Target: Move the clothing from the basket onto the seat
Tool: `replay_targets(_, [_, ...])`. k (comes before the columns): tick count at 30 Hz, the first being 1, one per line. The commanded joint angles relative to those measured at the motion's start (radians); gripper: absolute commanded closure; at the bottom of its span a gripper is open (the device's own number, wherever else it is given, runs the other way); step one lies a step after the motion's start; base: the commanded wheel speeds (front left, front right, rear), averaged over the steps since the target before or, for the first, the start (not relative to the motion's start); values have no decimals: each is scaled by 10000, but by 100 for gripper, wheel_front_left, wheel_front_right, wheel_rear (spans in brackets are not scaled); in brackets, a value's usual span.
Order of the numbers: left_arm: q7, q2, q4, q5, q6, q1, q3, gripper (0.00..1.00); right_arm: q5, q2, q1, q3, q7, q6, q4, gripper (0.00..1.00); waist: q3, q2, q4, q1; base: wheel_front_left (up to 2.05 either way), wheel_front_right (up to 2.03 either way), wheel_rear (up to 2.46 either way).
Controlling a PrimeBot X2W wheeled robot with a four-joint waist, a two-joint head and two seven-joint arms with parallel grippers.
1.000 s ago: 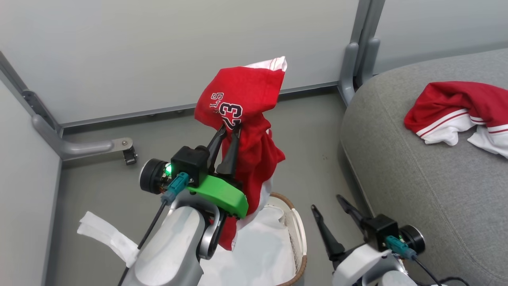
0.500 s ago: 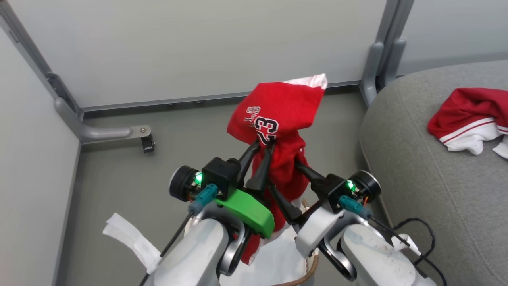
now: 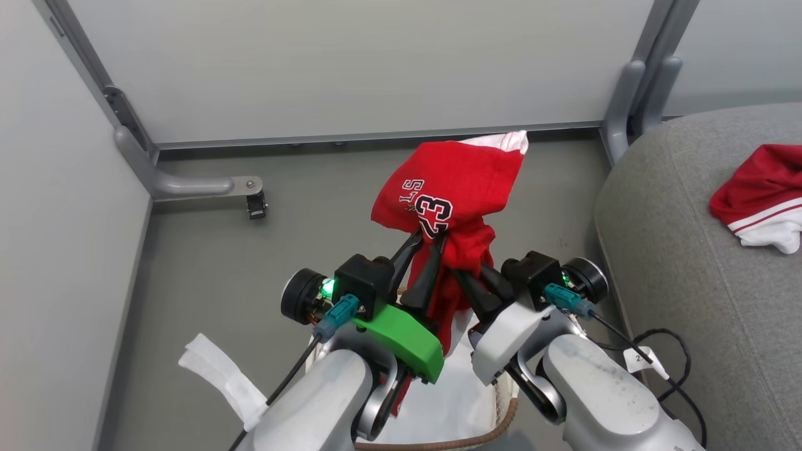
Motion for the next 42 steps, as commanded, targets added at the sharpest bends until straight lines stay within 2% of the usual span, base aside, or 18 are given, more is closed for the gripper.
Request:
replay_targets(1, [-95,40,66,71,85,-179,35,51,39,-51,83,-90,-18,-14,-1,100,66,0,-148,0,0,0,0])
replay_targets(2, [-114,91,157,116,112,-206,63,0,-9,-51,119,-149,-18,-14,-27,100,122,0,-264,0,0,0,0])
replay_targets(9, [-269,233,503,245,166,-226,283,0,-228,-46,353,-547,-18,-14,-291,100,351,0,-1339,0,0,0,0])
replay_targets(16, [-342,405,814,472,107,-314,362,0,-285,-37,593,-941,-20,-14,-750,100,570,0,-3186,0,0,0,0])
replay_targets(26, [-345,331,1070,616,-85,-271,552,0,-166,-39,829,-1040,-20,-13,-1046,100,770,0,-5878,0,0,0,0])
replay_targets(33, [-345,163,1531,744,-525,-793,197,0,-629,-20,1089,-2088,-20,-13,-1353,100,1263,0,-6110,0,0,0,0])
replay_targets(37, [-337,138,1777,779,-589,-936,200,0,-789,-22,901,-2586,-20,-13,-1380,100,1497,0,-6125,0,0,0,0])
replay_targets(42, [-338,301,2015,869,-453,-909,305,0,-1304,-102,-160,-3229,-20,-13,-1158,100,1913,0,-6124,0,0,0,0])
